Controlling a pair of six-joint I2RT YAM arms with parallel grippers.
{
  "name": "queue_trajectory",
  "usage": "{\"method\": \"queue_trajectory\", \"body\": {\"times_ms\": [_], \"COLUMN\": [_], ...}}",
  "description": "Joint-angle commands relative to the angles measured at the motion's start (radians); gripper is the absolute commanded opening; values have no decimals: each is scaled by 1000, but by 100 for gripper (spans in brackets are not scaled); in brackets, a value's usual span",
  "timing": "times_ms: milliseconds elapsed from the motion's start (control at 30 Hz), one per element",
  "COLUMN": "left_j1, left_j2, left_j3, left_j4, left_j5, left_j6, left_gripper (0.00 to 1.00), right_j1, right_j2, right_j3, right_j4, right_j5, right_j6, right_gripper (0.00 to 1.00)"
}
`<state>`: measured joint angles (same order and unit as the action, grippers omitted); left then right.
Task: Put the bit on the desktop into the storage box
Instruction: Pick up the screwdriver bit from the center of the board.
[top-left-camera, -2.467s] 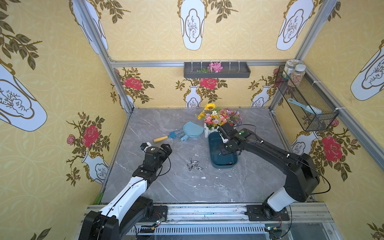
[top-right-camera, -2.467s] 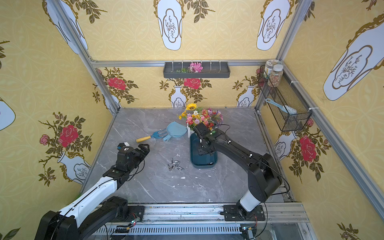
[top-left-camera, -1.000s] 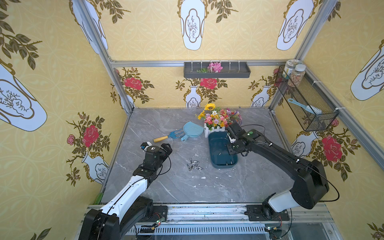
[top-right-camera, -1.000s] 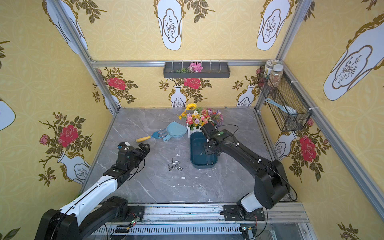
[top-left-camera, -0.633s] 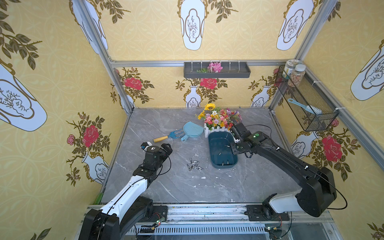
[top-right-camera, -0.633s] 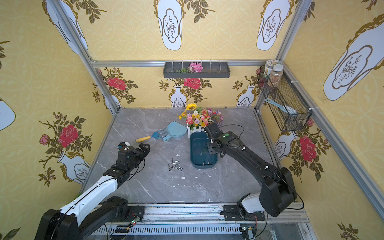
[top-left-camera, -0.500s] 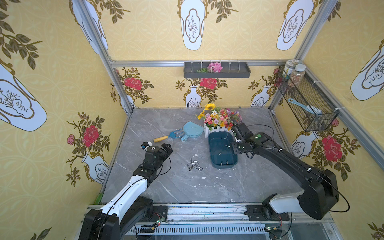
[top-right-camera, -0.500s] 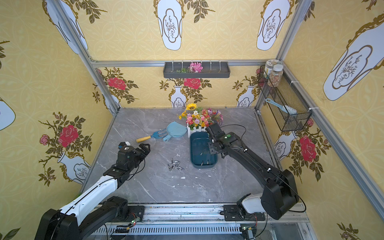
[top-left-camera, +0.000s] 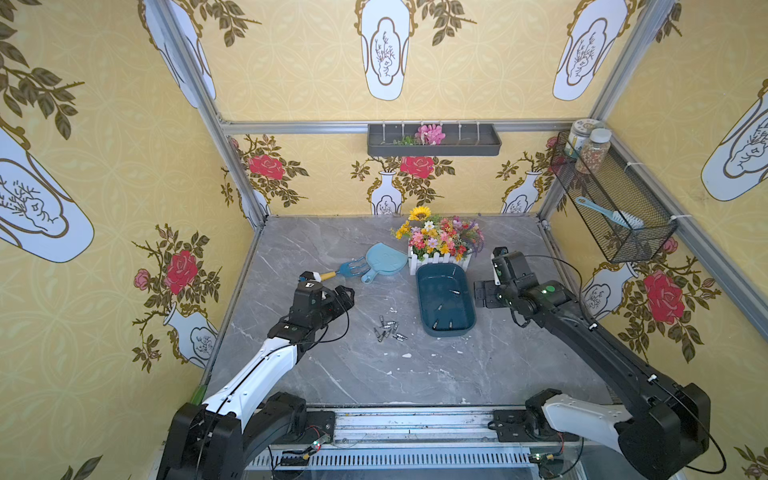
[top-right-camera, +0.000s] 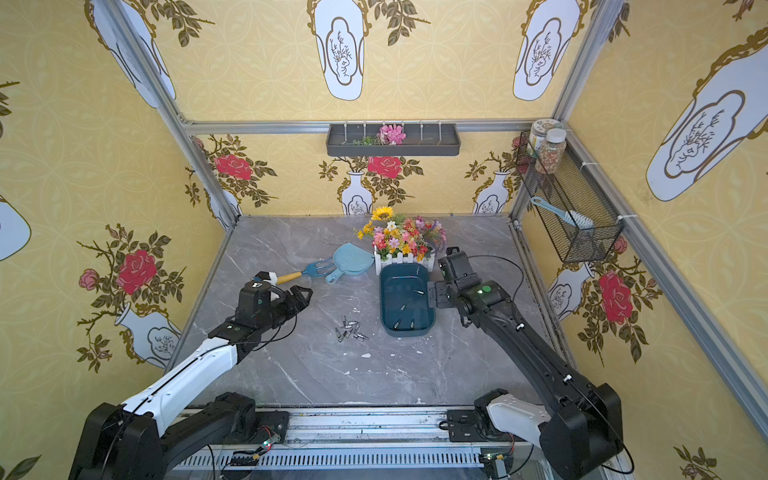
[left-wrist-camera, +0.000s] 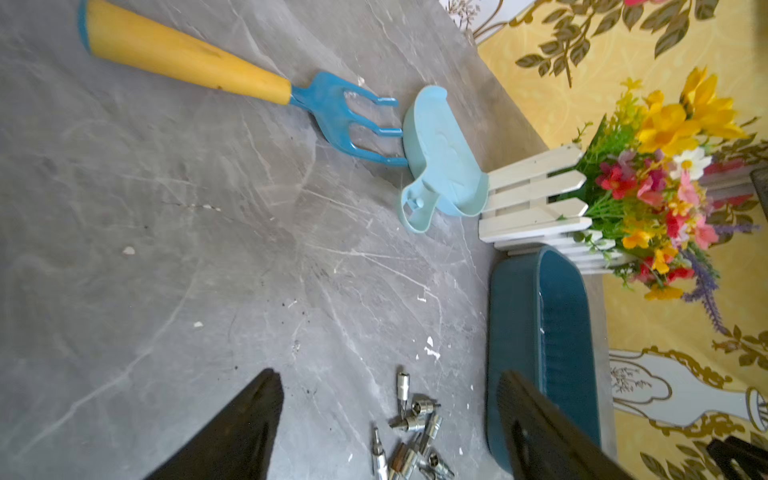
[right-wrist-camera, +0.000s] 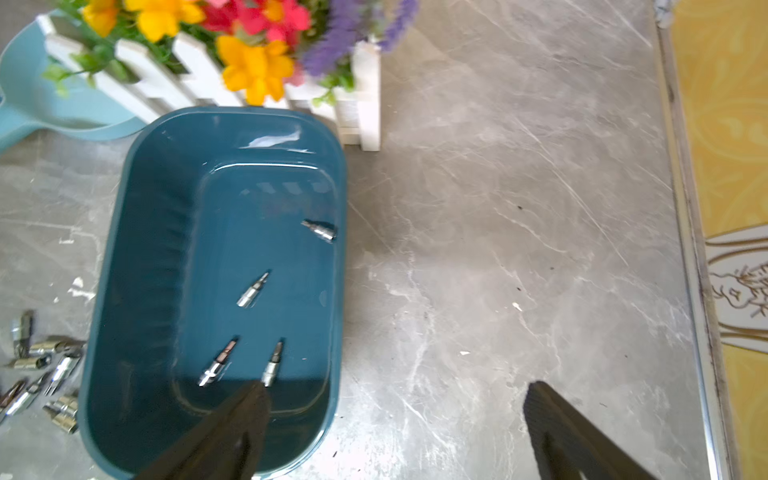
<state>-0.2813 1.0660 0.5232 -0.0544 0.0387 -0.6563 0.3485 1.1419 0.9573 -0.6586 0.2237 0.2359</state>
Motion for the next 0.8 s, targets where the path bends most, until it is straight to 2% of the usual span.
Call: {"method": "queue_trajectory", "body": {"times_ms": [0, 200, 367, 400, 433, 567, 767], "left_j1": [-19, -101, -168, -167, -207, -262, -312], "left_j2": [40, 166, 303, 330, 354, 430, 537], "left_j3": [33, 130, 221, 242, 264, 337, 416], "left_j4": [-60, -129, -201, -223, -249, -326, -374], "left_j5": [65, 70, 36, 23, -6, -105, -129], "left_j6": [62, 118, 156, 163, 167, 190, 213], "left_gripper": [82, 80, 73, 70, 67, 64, 56], "right_j1": [-53, -109, -117, -119, -118, -120, -120], "right_j2": [-34, -49, -48, -49, -49, -64, -75], "right_j3": [-26, -47, -59, -61, -62, -76, -83], "right_j4": [83, 92, 98, 98, 98, 104, 112], "right_j5": [-68, -116, -122, -122, -122, -118, -117], "right_j6": [14, 17, 22, 24, 24, 31, 40], "right_gripper": [97, 97, 97, 97, 97, 97, 97]}}
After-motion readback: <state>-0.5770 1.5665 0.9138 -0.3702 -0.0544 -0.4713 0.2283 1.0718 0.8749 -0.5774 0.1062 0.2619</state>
